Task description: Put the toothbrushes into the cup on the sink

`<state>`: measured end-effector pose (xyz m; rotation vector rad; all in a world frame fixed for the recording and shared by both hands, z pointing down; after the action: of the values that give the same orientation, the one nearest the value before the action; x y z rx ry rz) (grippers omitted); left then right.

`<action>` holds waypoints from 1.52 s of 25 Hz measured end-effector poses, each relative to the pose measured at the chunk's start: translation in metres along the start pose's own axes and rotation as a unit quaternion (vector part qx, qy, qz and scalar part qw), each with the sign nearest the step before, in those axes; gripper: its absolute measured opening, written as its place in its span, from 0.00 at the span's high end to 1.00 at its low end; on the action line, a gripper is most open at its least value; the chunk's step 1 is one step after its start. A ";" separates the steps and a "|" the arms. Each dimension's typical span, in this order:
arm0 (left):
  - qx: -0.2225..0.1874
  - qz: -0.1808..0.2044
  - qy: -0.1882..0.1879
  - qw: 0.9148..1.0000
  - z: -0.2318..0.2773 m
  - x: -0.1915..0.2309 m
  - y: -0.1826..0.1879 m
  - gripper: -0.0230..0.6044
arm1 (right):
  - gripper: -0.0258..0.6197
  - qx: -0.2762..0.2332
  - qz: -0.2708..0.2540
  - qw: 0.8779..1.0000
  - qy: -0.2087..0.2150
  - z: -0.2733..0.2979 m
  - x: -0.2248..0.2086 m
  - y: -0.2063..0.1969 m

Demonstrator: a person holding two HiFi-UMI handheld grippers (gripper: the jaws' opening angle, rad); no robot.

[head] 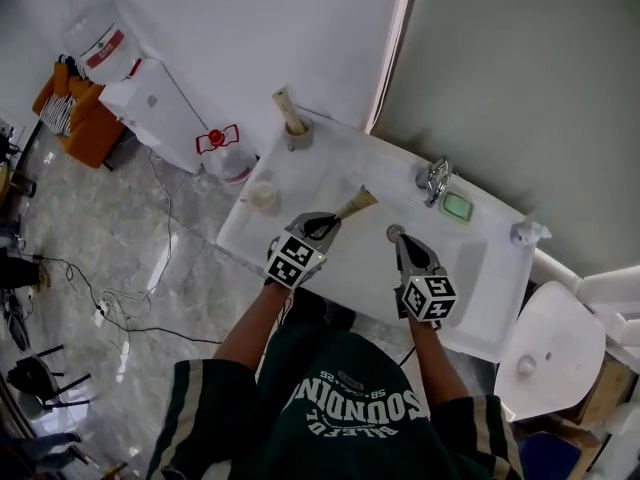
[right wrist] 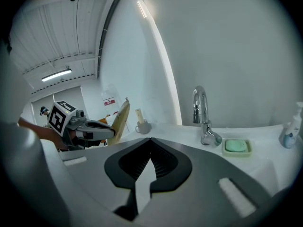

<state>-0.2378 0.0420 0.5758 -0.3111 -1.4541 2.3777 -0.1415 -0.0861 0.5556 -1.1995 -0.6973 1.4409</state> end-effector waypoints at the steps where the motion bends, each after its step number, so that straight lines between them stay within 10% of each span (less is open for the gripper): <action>1: -0.005 -0.011 0.014 1.000 -0.004 0.011 -0.002 0.84 | 0.96 0.002 -0.002 1.000 0.005 0.004 0.003 0.000; 14: -0.096 -0.166 0.185 0.964 -0.072 0.185 -0.019 0.84 | 0.96 0.016 -0.003 1.000 0.010 0.018 0.011 -0.003; 21: -0.124 -0.233 0.213 0.941 -0.073 0.231 -0.042 0.84 | 0.96 0.017 0.003 1.000 -0.014 0.009 0.000 -0.007; 38: -0.103 -0.245 0.213 0.940 -0.038 0.227 -0.077 0.84 | 0.96 0.028 0.006 0.999 -0.035 0.004 -0.009 -0.015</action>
<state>-0.4200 0.1950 0.6246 -0.4247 -1.3723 1.6466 -0.1411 -0.0904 0.5728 -1.1157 -0.6940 1.5091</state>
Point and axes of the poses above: the fingertips, and each gripper's own axes: z forward along the fingers, x to its left, y out of its top, the point moved 1 cm from there along -z, backward along the fingers, and after that the axes turned 8 degrees about y, right-handed, at the moved point
